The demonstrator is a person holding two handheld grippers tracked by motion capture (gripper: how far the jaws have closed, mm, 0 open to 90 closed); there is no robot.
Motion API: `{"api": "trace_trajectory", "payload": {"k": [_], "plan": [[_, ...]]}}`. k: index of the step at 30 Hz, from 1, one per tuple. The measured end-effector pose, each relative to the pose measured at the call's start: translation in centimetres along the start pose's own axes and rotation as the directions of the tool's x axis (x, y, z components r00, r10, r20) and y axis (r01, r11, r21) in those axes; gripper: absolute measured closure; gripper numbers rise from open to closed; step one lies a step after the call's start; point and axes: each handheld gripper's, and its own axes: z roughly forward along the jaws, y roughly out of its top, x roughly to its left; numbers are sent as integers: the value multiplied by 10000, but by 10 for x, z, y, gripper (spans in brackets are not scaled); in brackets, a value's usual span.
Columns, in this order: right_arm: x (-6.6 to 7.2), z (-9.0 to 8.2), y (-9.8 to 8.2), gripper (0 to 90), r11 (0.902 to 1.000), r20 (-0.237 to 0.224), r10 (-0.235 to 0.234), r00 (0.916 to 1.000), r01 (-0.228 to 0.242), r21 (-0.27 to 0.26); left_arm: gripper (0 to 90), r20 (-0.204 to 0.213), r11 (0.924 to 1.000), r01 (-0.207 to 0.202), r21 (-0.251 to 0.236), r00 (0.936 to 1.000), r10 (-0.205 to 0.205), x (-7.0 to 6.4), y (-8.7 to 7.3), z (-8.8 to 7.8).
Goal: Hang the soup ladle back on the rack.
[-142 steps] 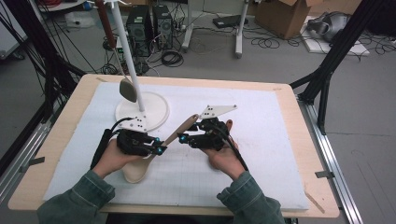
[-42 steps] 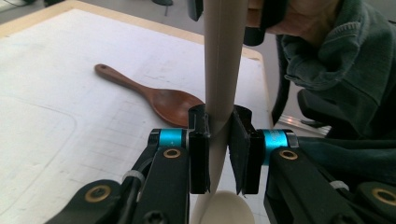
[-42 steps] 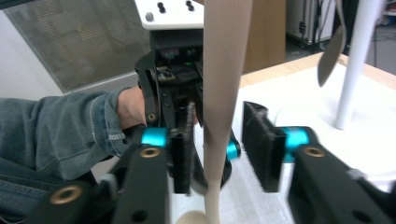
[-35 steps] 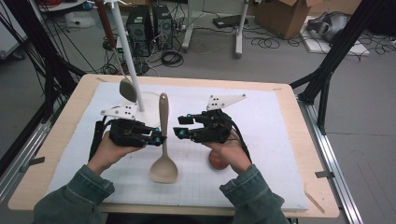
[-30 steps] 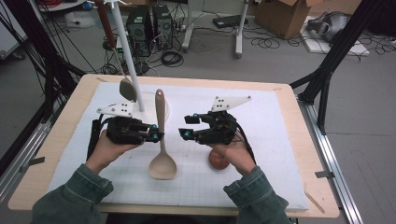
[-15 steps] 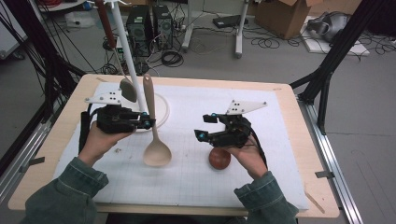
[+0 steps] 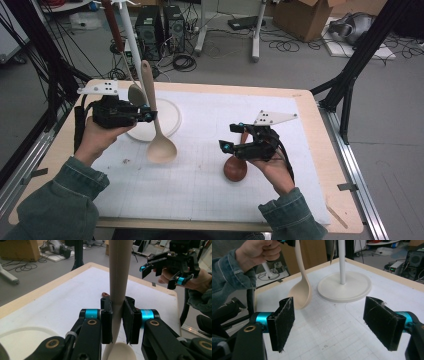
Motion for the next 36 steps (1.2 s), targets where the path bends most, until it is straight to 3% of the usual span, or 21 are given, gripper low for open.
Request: {"api": "trace_trajectory", "payload": {"k": [15, 36], "plan": [[-6, -12, -9, 216, 9999, 377, 108, 9992, -108, -2, 781, -444, 10000, -78, -53, 9990, 76, 20, 25, -14], [-9, -18, -15, 198, 9998, 581, 196, 9981, -197, 9, 782, -609, 9997, -129, -223, 9981, 115, 41, 51, -28]]}}
